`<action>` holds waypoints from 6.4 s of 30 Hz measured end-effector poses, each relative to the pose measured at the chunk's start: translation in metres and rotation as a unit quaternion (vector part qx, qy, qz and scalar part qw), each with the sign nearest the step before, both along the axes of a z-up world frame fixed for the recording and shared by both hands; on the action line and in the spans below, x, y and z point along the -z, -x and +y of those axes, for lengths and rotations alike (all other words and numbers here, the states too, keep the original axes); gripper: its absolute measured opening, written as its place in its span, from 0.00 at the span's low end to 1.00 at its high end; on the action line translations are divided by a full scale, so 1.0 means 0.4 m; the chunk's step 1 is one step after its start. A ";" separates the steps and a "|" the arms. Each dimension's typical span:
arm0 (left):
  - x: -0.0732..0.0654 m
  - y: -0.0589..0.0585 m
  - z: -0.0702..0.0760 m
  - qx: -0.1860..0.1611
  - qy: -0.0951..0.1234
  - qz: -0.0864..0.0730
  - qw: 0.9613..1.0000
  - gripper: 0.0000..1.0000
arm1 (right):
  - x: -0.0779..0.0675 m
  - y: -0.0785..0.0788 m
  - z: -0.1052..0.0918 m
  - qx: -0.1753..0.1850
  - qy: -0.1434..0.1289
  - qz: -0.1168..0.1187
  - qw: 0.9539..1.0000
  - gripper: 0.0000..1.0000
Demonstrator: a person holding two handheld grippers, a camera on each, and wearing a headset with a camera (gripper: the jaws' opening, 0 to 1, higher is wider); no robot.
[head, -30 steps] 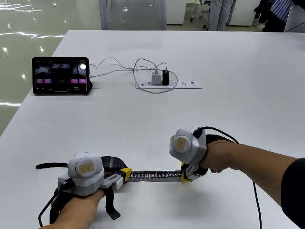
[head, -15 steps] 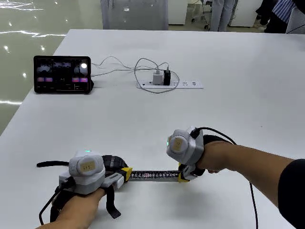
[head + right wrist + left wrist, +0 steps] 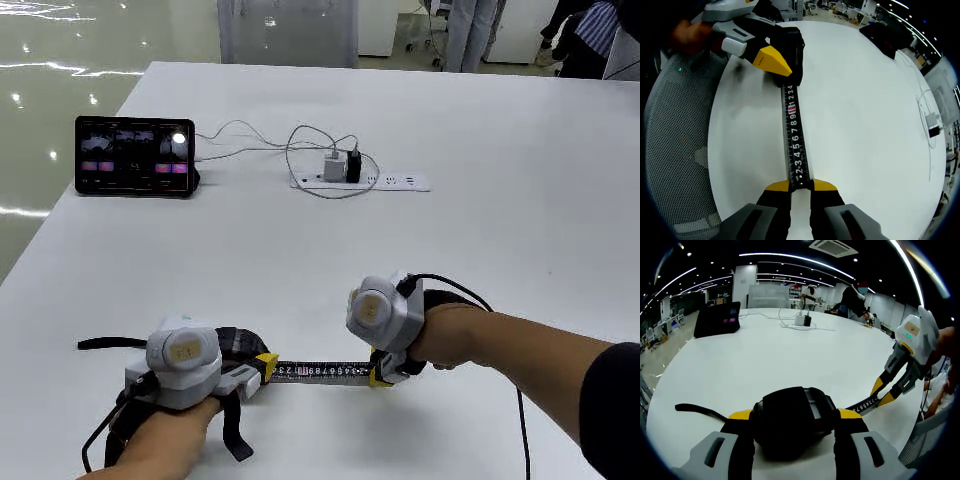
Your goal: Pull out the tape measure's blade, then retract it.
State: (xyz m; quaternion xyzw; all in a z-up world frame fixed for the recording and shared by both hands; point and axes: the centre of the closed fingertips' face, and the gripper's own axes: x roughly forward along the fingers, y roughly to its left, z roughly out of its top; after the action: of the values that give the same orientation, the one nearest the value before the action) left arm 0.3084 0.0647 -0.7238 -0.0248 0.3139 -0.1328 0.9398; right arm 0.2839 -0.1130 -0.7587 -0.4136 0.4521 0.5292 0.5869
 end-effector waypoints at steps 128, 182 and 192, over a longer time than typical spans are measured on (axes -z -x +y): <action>0.006 0.000 0.000 -0.002 0.017 0.015 1.000 0.60 | 0.002 0.006 0.168 -0.020 -0.024 0.003 0.999 0.10; 0.005 0.002 0.004 -0.006 0.036 0.022 0.999 0.59 | -0.001 0.001 0.240 -0.050 -0.114 0.011 0.992 0.10; 0.003 0.002 0.006 -0.011 0.044 0.023 0.999 0.59 | -0.004 -0.003 0.254 -0.051 -0.119 0.003 0.992 0.10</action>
State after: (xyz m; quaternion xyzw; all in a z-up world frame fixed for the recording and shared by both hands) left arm 0.3077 0.0671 -0.7251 -0.0728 0.3285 -0.1354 0.9319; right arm 0.2852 -0.0112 -0.7570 -0.3617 0.3662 0.6098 0.6027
